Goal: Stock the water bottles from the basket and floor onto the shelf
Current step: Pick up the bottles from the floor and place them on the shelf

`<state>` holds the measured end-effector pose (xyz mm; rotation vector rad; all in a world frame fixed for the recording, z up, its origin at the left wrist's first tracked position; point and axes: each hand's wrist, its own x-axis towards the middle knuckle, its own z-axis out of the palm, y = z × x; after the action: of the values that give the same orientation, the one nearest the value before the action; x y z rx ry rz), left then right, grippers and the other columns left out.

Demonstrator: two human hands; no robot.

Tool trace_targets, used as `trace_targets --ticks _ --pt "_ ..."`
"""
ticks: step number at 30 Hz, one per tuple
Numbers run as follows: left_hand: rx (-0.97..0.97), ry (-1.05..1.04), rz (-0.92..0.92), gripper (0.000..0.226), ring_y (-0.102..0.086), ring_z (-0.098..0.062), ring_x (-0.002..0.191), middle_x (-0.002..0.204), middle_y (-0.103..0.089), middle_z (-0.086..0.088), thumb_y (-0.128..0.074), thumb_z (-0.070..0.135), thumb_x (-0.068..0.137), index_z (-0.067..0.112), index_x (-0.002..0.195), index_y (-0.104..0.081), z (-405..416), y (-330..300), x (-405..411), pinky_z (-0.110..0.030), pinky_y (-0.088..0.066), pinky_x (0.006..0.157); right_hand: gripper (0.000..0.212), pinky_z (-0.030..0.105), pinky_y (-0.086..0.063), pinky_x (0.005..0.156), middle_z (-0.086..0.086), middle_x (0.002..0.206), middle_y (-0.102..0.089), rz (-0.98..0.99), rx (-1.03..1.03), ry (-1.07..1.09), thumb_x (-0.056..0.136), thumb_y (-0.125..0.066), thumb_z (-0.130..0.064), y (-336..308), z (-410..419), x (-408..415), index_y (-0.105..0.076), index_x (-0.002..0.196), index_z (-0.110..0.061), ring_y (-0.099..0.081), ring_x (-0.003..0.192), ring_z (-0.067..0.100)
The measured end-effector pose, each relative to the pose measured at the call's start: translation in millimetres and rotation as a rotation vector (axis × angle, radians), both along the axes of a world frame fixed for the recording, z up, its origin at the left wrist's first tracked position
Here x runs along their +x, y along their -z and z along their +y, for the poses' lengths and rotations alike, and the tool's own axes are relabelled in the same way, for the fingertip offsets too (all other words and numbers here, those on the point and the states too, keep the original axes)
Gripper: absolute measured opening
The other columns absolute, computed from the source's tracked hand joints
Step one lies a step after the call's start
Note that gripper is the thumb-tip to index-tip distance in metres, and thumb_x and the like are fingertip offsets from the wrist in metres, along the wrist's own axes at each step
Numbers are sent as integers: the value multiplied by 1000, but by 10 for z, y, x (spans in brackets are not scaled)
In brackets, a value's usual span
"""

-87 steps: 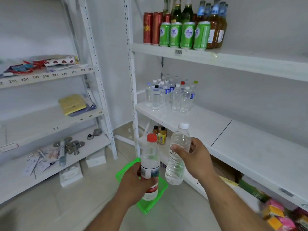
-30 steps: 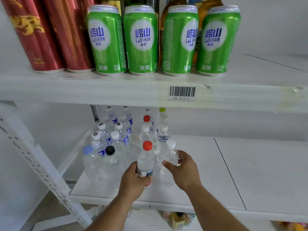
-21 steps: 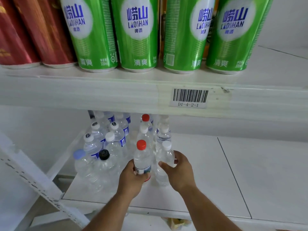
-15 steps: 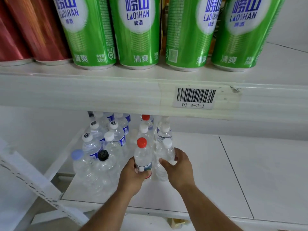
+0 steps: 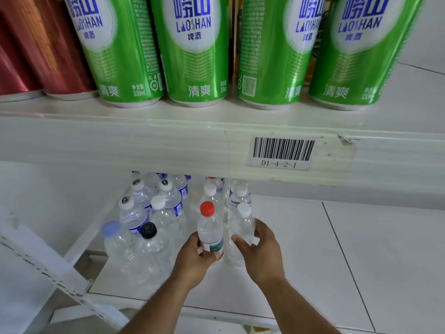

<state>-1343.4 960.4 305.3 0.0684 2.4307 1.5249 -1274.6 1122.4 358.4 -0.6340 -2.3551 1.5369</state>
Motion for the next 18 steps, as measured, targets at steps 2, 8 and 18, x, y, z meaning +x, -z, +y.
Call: trace_targets --ticks 2,8,18 --pt "-7 -9 -22 56 -62 2 101 110 -63 24 -82 20 77 34 123 -54 1 32 29 -9 -45 76 42 29 -55 93 -23 109 -64 -15 -14 -14 82 -79 -27 40 19 34 -55 110 -47 -60 103 -4" --pt "-115 1 -11 55 -57 -8 110 123 -59 16 -77 27 80 36 126 -48 -3 -76 286 -24 -44 91 80 32 -38 112 -10 150 -45 -221 91 -72 87 -72 -44 57 29 210 -30 153 -25 -45 138 17" --pt "-723 517 249 74 -29 -23 145 162 -24 1 -57 46 89 27 153 -25 -211 -349 975 -39 -33 116 75 37 -15 123 4 165 -21 -477 576 -149 98 -43 -57 -46 -312 1105 -21 157 -16 -16 152 25"
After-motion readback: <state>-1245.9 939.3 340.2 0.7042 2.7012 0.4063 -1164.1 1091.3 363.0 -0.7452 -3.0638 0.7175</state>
